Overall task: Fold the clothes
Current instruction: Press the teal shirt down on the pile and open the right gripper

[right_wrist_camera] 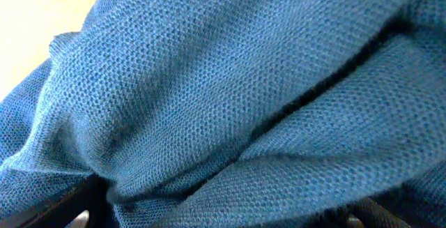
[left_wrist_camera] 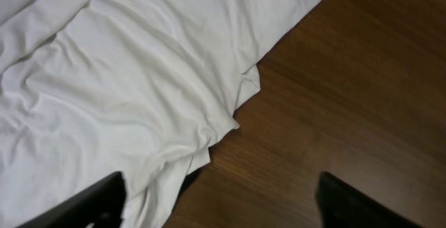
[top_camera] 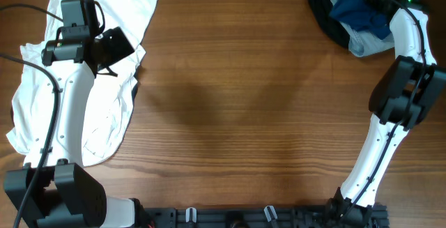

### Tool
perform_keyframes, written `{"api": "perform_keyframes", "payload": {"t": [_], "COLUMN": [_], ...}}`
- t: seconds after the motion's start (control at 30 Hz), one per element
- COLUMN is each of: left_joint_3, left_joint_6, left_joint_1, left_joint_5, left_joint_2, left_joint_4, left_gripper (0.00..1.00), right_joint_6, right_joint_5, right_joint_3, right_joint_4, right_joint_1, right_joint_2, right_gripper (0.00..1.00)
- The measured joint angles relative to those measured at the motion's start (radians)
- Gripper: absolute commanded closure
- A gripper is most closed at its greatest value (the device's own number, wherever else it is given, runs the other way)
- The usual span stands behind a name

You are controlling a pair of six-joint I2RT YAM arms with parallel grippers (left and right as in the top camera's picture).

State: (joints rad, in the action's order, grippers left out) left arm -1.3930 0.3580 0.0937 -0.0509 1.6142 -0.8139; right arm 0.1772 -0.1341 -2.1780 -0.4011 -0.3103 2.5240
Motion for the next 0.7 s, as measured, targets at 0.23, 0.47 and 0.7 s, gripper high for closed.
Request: {"api": "perform_keyframes", "payload": {"t": [0.23, 0.47, 0.7], "left_joint_3": [0.0, 0.0, 0.0], "left_joint_6": [-0.002, -0.002, -0.002], "left_joint_1": [0.0, 0.0, 0.0], "left_joint_5": [0.0, -0.001, 0.0], "left_joint_2": [0.0, 0.0, 0.0], "left_joint_4": [0.001, 0.0, 0.003], "left_gripper": [0.0, 0.0, 0.0], "right_joint_6": [0.001, 0.005, -0.032], "right_joint_5": [-0.046, -0.126, -0.286], "right_joint_3": [0.045, 0.044, 0.04], "right_joint_4": [-0.136, -0.363, -0.699], "right_joint_1": [0.004, 0.029, 0.169], "right_joint_2": [-0.187, -0.637, -0.924], "right_gripper": [0.0, 0.0, 0.0]}}
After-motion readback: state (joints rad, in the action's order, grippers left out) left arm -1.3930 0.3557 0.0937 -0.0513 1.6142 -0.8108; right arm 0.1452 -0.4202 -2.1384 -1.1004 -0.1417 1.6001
